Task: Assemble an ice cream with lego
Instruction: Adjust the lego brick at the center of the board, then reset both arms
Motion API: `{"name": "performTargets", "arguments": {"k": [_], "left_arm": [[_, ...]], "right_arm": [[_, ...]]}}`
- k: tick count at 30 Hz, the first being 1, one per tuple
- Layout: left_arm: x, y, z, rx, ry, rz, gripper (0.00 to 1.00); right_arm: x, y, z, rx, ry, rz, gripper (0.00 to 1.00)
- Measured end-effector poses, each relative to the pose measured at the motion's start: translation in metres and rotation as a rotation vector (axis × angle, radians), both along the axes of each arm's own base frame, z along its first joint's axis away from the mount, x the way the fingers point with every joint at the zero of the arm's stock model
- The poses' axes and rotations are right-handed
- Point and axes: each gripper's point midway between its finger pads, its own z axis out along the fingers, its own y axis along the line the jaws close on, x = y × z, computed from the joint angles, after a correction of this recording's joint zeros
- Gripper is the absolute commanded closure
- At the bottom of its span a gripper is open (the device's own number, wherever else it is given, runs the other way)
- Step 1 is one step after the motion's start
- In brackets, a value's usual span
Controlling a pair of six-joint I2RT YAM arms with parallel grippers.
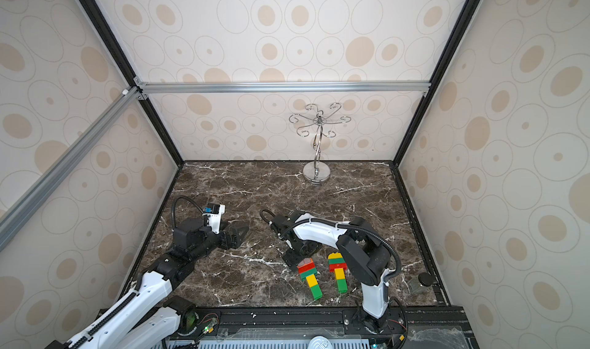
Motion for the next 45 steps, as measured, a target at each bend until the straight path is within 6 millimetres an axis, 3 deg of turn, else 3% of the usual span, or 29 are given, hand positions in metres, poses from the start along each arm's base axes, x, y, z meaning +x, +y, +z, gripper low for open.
{"name": "performTargets", "arguments": {"k": [8, 17, 25, 30, 36, 45], "left_arm": [[0.0, 0.0, 0.0, -0.001, 0.0, -0.001, 0.0], [0.0, 0.0, 0.0, -0.001, 0.0, -0.001, 0.0], [0.003, 0.002, 0.003, 0.002, -0.016, 0.014, 0.0], [0.009, 0.009, 0.006, 0.03, -0.048, 0.053, 0.0], [0.024, 0.026, 0.018, 0.081, -0.143, 0.15, 0.0], [0.04, 0.073, 0.024, 0.167, -0.289, 0.362, 0.0]], "right_arm": [[0.005, -0.013, -0.001, -0.027, -0.015, -0.019, 0.0], [0.006, -0.013, 0.001, -0.018, -0.02, -0.028, 0.0], [0.013, 0.004, 0.034, 0.131, -0.091, -0.049, 0.02], [0.031, 0.008, 0.057, 0.261, -0.166, -0.099, 0.02], [0.06, -0.02, 0.072, 0.386, -0.275, -0.223, 0.02], [0.113, -0.093, 0.087, 0.452, -0.505, -0.392, 0.02]]}}
